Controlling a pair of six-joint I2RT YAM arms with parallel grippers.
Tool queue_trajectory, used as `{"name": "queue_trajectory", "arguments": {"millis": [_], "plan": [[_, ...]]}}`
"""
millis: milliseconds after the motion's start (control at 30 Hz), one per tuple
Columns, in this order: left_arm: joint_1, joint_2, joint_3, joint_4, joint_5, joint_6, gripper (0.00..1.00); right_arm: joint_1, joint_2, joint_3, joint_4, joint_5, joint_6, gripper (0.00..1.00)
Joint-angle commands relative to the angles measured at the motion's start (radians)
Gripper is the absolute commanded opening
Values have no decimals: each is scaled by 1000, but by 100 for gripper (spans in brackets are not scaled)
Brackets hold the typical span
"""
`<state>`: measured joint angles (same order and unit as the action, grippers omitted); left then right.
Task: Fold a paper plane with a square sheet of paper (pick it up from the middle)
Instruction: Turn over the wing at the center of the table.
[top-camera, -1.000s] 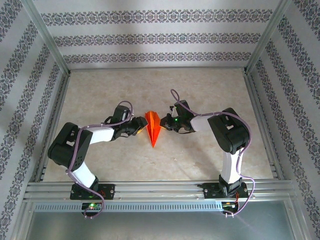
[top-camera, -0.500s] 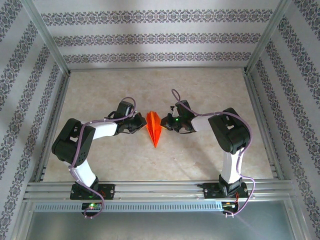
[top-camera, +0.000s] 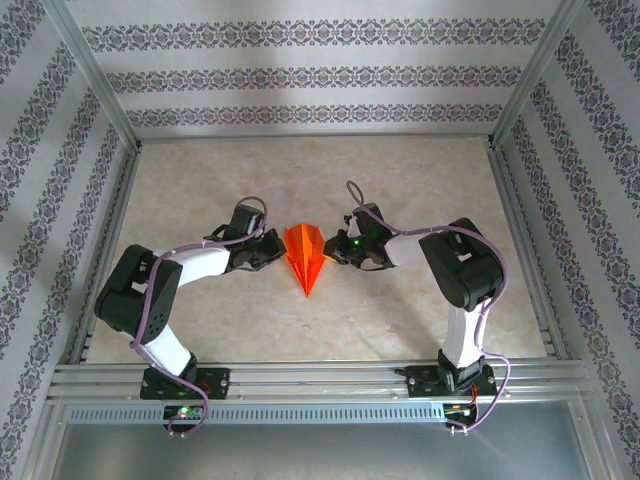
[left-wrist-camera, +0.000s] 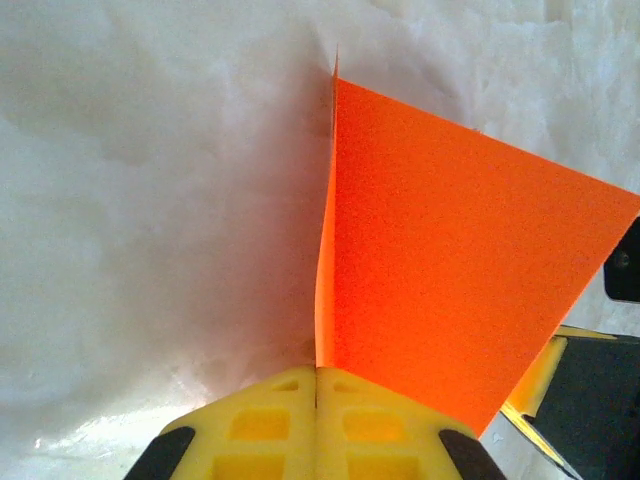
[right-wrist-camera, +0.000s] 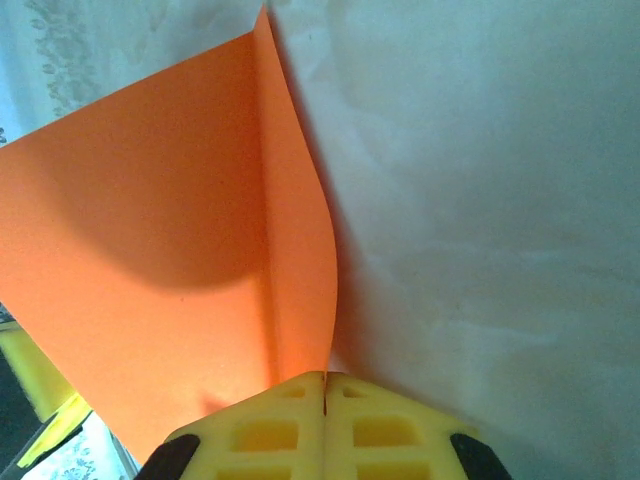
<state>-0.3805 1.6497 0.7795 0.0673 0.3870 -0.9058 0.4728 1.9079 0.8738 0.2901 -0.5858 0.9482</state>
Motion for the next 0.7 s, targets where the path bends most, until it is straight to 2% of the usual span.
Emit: {"name": "queue_trajectory", "arguments": {"millis": [0,167,333,533,667], "plan": [[-11,0,-25,28,-2,-18,0,-2,-24,-6,26,-17,11,6],[-13,22,-17,35,16,-9,0,0,-18,-2,29,-29,4,15],[-13,33,1,11,27,23,0,-3,-15,1,29,-44,-11,18],[-11,33,13,-28,8,48,0,-3,-12,7,20,-48,-22,9],[-12,1,25,-101,-35,62,12,3,-16,5,12,-39,-22,6]]}}
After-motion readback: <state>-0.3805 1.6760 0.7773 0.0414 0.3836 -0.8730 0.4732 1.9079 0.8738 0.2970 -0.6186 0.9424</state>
